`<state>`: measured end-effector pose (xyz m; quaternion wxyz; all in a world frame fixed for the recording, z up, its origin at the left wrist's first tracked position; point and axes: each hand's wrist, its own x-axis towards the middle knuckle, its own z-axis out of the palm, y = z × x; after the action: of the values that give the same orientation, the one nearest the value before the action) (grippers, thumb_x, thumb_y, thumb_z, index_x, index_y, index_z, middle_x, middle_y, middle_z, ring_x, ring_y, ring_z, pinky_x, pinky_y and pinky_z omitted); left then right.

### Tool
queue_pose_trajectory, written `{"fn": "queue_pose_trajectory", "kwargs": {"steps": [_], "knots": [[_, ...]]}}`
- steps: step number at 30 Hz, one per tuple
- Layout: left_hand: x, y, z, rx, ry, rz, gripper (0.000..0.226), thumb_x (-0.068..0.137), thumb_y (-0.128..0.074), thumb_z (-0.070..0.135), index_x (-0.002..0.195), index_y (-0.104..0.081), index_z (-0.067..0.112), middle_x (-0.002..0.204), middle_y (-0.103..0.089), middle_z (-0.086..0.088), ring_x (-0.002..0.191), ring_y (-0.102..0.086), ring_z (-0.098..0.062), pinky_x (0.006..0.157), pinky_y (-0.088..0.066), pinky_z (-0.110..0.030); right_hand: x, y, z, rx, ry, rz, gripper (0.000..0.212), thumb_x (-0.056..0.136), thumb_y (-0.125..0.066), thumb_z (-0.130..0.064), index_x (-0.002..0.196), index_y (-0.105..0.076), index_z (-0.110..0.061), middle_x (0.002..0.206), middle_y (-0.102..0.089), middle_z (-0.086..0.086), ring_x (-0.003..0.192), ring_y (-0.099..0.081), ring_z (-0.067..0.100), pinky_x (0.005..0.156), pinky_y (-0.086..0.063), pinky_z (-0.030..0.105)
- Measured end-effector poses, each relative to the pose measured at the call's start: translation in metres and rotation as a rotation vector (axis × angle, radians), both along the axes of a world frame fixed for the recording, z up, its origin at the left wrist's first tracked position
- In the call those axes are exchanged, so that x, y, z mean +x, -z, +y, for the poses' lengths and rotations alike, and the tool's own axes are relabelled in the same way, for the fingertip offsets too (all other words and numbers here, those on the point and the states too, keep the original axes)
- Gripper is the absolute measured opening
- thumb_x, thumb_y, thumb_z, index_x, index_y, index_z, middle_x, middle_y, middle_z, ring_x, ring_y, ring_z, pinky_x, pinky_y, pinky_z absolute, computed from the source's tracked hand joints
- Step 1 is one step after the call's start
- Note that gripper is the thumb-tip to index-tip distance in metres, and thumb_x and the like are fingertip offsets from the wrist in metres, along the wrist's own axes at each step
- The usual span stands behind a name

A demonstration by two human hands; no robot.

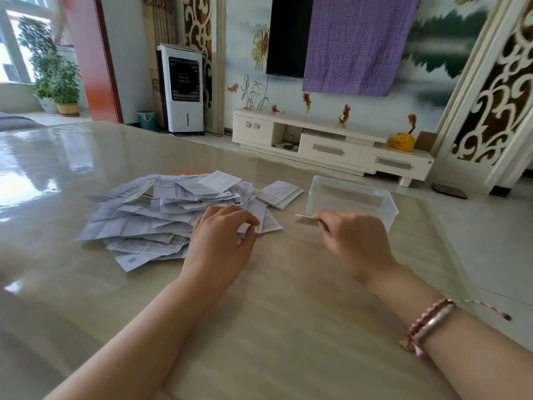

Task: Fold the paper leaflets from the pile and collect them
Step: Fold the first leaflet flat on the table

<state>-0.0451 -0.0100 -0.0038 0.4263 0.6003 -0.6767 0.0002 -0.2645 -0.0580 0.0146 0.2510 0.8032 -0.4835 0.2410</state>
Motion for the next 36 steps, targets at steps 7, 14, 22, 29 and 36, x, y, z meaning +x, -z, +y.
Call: {"fn": "queue_pose_trajectory", "kwargs": {"steps": [7,14,22,29,36], "knots": [[0.014,-0.005,-0.008,0.084,-0.158,0.006,0.035,0.090,-0.058,0.022,0.123,-0.061,0.029,0.136,-0.051,0.010,0.130,-0.035,-0.019,0.105,-0.024,-0.031,0.041,-0.007,-0.026,0.215,0.078,0.337,0.023,0.092,-0.041,-0.006,0.098,-0.059,-0.017,0.096,-0.067,0.005,0.090,-0.064,0.030,0.063,-0.028,0.029],[0.025,-0.002,-0.013,0.135,-0.180,0.101,0.035,0.090,-0.057,0.020,0.124,-0.061,0.026,0.138,-0.049,0.008,0.131,-0.035,-0.020,0.110,-0.028,-0.036,0.053,0.005,-0.055,0.298,0.150,0.107,0.022,0.094,-0.042,-0.015,0.085,-0.062,-0.014,0.089,-0.067,0.007,0.083,-0.063,0.029,0.062,-0.039,0.031],[0.046,-0.004,0.000,0.068,-0.221,0.121,0.032,0.090,-0.055,0.014,0.119,-0.064,0.023,0.135,-0.052,0.006,0.127,-0.041,-0.022,0.105,-0.033,-0.038,0.106,-0.015,-0.057,0.407,-0.252,-0.463,0.026,0.092,-0.055,-0.019,0.116,-0.064,-0.017,0.111,-0.064,0.005,0.117,-0.048,0.018,0.090,-0.039,0.029],[0.077,0.000,0.012,0.120,-0.257,0.137,0.037,0.089,-0.053,0.014,0.124,-0.061,0.021,0.136,-0.052,0.006,0.127,-0.042,-0.023,0.105,-0.035,-0.039,0.170,-0.013,-0.058,0.682,-0.348,-0.250,0.070,0.092,-0.056,-0.049,0.150,-0.026,-0.024,0.151,-0.039,0.005,0.137,-0.036,0.023,0.111,-0.029,0.034],[0.086,0.006,0.021,0.222,-0.267,0.061,0.048,0.091,-0.051,0.020,0.139,-0.048,0.026,0.146,-0.045,0.008,0.135,-0.034,-0.021,0.112,-0.028,-0.037,0.164,-0.004,-0.055,0.548,-0.367,-0.276,0.030,0.093,-0.058,-0.044,0.111,-0.065,-0.022,0.107,-0.070,-0.003,0.103,-0.063,0.016,0.088,-0.050,0.037]]}}
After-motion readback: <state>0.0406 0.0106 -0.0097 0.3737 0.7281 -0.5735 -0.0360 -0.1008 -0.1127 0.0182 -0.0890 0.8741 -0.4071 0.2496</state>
